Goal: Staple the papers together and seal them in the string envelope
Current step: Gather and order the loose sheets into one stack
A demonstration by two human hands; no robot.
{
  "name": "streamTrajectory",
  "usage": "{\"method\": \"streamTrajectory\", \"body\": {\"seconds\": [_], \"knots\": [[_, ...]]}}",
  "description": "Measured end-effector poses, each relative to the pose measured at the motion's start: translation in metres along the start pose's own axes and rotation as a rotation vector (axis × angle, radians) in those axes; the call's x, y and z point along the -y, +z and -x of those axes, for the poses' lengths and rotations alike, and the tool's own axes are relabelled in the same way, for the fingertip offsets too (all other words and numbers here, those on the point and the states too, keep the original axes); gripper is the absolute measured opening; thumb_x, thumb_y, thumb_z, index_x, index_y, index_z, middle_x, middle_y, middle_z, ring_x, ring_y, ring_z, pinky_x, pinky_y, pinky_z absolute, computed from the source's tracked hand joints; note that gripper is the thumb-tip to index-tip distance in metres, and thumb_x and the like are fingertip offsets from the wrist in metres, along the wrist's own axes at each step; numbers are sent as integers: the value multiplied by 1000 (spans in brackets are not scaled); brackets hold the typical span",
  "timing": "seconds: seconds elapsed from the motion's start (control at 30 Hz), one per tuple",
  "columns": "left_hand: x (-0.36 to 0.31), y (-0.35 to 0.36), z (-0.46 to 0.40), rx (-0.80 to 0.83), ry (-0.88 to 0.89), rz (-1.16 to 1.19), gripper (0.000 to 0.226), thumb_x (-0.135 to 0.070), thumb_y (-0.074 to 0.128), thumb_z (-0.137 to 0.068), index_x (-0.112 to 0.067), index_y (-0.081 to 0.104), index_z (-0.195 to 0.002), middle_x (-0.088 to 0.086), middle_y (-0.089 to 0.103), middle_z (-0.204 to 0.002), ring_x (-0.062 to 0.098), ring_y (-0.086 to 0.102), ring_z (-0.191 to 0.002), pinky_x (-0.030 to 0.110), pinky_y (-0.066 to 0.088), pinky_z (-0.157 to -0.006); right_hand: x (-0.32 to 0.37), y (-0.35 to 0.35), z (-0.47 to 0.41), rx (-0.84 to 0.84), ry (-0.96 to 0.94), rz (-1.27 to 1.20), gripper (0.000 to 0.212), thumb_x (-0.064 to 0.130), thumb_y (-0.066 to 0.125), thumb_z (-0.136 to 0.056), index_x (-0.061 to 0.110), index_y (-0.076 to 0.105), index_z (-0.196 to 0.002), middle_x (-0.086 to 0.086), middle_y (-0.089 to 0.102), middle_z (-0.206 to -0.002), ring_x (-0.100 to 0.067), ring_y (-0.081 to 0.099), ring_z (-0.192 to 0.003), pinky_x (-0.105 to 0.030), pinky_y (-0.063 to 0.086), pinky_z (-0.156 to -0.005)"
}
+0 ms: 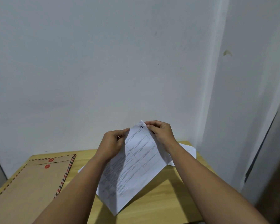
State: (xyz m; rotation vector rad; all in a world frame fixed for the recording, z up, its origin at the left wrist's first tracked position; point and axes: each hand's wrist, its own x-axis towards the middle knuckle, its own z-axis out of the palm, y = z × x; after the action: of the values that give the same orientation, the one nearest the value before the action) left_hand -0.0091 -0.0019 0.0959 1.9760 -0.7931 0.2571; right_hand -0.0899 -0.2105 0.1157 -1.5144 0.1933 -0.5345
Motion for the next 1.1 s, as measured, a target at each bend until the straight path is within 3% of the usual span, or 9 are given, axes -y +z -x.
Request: {"method": "streamTrajectory", "body": {"seconds": [0.17,0.27,0.37,0.5,0.6,0.67,0.83,1.0,1.1], "knots": [[1,0,-1,-12,-21,-4,38,-9,57,-98,-35,72,-121,-14,44,-53,8,31,-51,20,34,-52,-1,2,0,5,-65,-28,13,13,77,-93,12,82,-105,1,81,-96,-3,73,-85,-13,55,-74],[-2,-1,0,-13,-26,7,39,-9,56,-98,-37,71,-121,-15,48,-56,8,32,-50,20,34,-53,-5,5,-3,15,-111,83,19,6,76,-92,11,81,-110,-1,81,-98,-13,77,-92,-26,61,-85],[-2,-2,0,-38,-13,31,33,-15,62,-98,-36,72,-122,-10,66,-87,3,55,-69,19,42,-68,-4,7,-5,3,-126,102,20,4,75,-93,11,81,-111,1,82,-101,-15,78,-97,-25,61,-85],[-2,-9,0,-23,-44,38,38,-21,62,-97,-36,64,-131,-15,64,-111,-8,61,-95,27,52,-78,1,8,-7,2,-138,97,21,4,76,-92,11,81,-112,3,82,-100,-8,77,-93,-17,58,-78],[-4,-13,-2,57,-112,22,30,-26,56,-98,-36,69,-124,-7,75,-91,5,66,-75,32,54,-69,4,9,-9,14,-141,121,22,3,75,-92,11,81,-112,3,82,-102,-6,77,-94,-15,58,-79],[-6,-15,-2,94,-117,12,26,-25,54,-99,-35,72,-115,-6,76,-86,15,68,-78,39,56,-73,4,10,-8,19,-140,159,23,6,73,-94,15,82,-112,6,81,-101,-1,75,-90,-12,56,-77],[-4,-20,-7,101,-157,26,30,-21,53,-100,-35,72,-119,-14,77,-95,6,72,-89,37,59,-84,-7,7,-9,82,-70,270,27,16,64,-100,25,77,-122,1,79,-106,-9,75,-93,-20,57,-83],[8,-13,-8,140,-174,5,36,-16,52,-101,-36,71,-124,-19,77,-95,-4,69,-88,21,53,-77,-28,7,-10,102,30,230,29,9,60,-104,14,72,-129,-5,76,-113,4,73,-80,-7,51,-65],[25,1,-11,189,-202,-28,37,-17,52,-101,-36,70,-126,-19,77,-98,-3,69,-91,25,55,-83,-50,1,-18,132,124,255,33,13,62,-102,14,68,-135,-2,73,-118,-4,72,-103,-14,56,-86]]}}
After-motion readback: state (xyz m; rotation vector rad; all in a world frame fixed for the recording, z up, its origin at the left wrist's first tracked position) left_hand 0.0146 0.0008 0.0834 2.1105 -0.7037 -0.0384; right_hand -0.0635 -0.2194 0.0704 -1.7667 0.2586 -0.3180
